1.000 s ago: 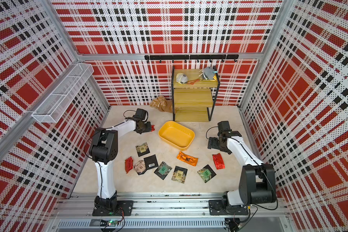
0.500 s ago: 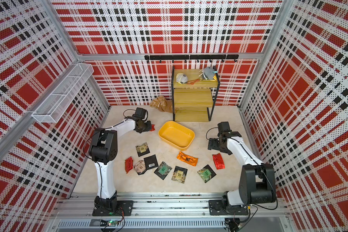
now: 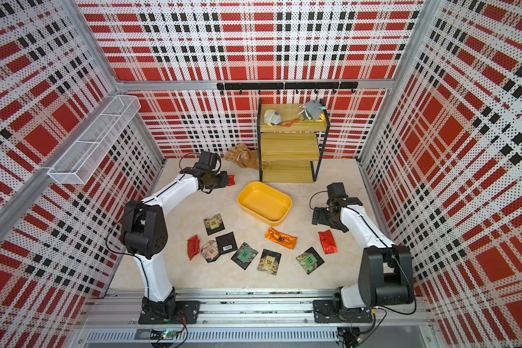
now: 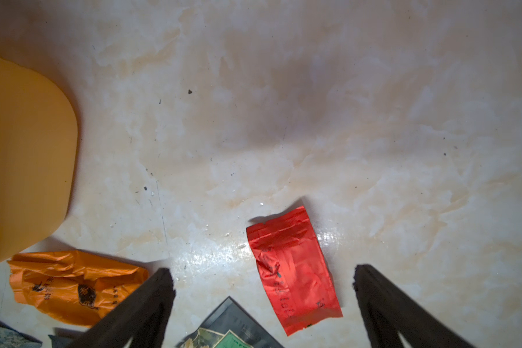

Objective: Put the tea bags into the storage box
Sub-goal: Pick up the tea bag from the center of the board, then place the tea bag in the storage box.

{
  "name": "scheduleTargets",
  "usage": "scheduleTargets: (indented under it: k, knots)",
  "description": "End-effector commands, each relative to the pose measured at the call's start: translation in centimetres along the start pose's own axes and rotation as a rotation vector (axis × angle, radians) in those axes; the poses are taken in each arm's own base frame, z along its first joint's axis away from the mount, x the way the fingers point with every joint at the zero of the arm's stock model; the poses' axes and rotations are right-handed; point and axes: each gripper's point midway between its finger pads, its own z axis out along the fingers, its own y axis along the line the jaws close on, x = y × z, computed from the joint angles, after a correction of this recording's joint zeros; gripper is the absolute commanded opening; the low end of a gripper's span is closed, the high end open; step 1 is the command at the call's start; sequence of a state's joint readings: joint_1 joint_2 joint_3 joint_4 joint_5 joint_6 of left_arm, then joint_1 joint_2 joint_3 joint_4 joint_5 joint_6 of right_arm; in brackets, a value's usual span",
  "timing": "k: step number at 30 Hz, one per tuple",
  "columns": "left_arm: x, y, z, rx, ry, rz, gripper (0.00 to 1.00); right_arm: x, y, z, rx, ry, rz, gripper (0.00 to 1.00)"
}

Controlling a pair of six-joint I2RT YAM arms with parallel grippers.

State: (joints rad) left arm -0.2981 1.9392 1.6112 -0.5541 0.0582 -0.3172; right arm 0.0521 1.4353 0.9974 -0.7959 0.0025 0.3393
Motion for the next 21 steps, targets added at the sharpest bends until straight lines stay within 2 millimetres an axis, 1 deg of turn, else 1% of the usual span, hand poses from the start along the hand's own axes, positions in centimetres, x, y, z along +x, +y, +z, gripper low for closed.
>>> scheduleTargets:
  k: [1, 5, 8, 10, 15, 21]
  knots:
    - [-0.8, -4.4, -3.1, 0.084, -0.027, 0.035, 0.13, 0.5, -0.4, 0.4, 0.007, 0.024, 0.019, 1.0]
    - [-0.2, -7.8, -4.5, 0.129, -0.032, 0.066, 0.13, 0.5, -0.6, 0.4, 0.01, 0.024, 0.025, 1.0]
    - [0.6, -9.7, -4.9, 0.155, -0.027, 0.085, 0.13, 0.6, -0.7, 0.4, 0.014, 0.032, 0.027, 1.0]
    - [1.4, -10.6, -4.6, 0.171, -0.009, 0.099, 0.13, 0.9, -0.9, 0.4, 0.022, 0.044, 0.029, 1.0]
    - [4.6, -12.1, -2.3, 0.178, 0.074, 0.111, 0.13, 2.0, -1.3, 0.8, 0.035, 0.08, 0.026, 1.0]
    - [6.6, -14.7, -1.5, 0.222, 0.103, 0.132, 0.13, 3.2, -1.4, 1.1, 0.025, 0.115, 0.054, 1.0]
